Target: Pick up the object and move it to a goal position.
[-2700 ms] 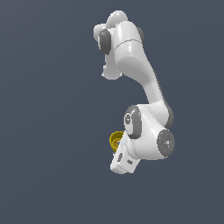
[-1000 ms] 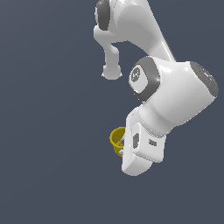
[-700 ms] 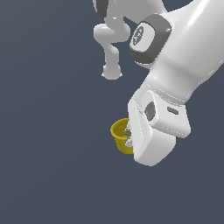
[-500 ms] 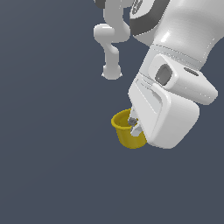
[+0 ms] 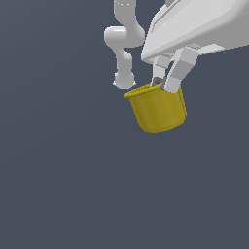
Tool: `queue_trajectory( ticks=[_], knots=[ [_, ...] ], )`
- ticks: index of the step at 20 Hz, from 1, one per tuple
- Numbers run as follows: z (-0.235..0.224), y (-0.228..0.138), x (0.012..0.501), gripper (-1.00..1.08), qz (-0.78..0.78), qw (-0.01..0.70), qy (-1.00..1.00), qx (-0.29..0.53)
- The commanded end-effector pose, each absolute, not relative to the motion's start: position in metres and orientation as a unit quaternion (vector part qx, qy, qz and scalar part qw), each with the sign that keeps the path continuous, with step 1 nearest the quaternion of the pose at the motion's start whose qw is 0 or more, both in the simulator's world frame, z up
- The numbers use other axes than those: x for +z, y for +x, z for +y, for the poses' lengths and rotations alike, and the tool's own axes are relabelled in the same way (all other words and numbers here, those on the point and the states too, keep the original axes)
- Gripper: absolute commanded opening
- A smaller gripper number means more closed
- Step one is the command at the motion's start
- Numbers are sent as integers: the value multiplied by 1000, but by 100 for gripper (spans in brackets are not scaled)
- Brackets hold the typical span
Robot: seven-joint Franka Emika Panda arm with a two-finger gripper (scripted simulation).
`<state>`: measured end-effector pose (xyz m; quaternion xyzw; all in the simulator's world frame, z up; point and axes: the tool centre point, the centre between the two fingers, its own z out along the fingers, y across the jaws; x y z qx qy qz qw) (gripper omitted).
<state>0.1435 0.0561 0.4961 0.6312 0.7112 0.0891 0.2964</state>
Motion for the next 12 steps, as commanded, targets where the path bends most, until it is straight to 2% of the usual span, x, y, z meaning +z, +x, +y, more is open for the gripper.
queue_trajectory(
  ticks=[1, 6, 12],
  knots=[
    [56, 138, 519, -100, 716, 305, 618, 107],
    [55, 130, 545, -100, 722, 314, 603, 128],
    [54, 127, 554, -100, 724, 316, 597, 136]
  ],
)
